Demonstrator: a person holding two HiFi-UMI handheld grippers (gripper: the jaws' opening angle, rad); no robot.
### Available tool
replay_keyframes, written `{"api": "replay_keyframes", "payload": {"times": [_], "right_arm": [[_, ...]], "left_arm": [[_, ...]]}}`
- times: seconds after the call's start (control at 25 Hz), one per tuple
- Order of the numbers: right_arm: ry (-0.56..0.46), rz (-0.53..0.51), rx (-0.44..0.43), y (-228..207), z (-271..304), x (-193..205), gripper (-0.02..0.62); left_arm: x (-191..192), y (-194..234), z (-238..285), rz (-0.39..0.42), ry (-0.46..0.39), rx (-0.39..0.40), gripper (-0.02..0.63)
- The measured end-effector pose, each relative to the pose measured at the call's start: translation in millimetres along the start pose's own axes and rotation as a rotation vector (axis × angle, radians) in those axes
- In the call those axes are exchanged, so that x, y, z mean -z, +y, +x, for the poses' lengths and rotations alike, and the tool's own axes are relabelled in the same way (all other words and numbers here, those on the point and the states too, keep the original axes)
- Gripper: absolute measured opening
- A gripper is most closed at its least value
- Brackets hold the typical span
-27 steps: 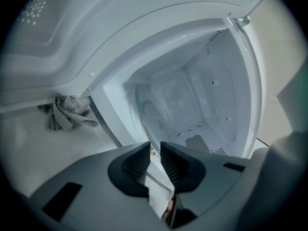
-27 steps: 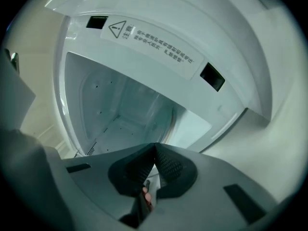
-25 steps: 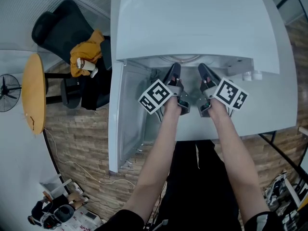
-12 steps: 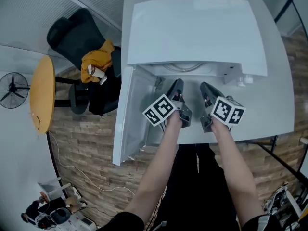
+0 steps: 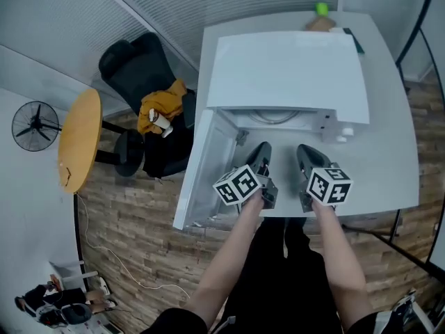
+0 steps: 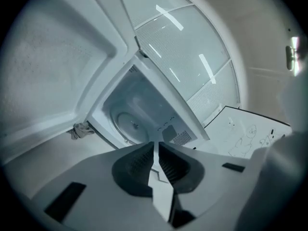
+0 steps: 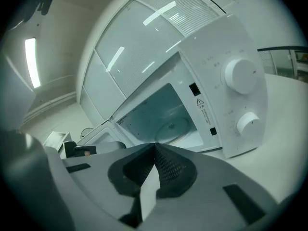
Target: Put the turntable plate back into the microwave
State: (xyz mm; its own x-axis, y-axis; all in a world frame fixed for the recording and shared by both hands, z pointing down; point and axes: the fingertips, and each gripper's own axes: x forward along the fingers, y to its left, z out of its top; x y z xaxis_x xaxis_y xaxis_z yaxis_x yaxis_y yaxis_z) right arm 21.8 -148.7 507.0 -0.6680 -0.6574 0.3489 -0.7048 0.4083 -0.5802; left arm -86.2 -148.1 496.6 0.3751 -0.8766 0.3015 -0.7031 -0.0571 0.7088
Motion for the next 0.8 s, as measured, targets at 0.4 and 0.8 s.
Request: {"api": "replay_keyframes", "payload": {"times": [0.4, 0.8], "right_arm": [[-0.054, -0.235, -0.056, 46, -55, -49, 0.009], [-0.119, -0.294, -0.141, 82, -99, -97, 0.009]], "left_arm": [[-24, -67, -48, 0.225, -0.026, 0.053, 0.006], [-60, -129, -88, 0.444, -0.067, 0.138, -0.002]]}}
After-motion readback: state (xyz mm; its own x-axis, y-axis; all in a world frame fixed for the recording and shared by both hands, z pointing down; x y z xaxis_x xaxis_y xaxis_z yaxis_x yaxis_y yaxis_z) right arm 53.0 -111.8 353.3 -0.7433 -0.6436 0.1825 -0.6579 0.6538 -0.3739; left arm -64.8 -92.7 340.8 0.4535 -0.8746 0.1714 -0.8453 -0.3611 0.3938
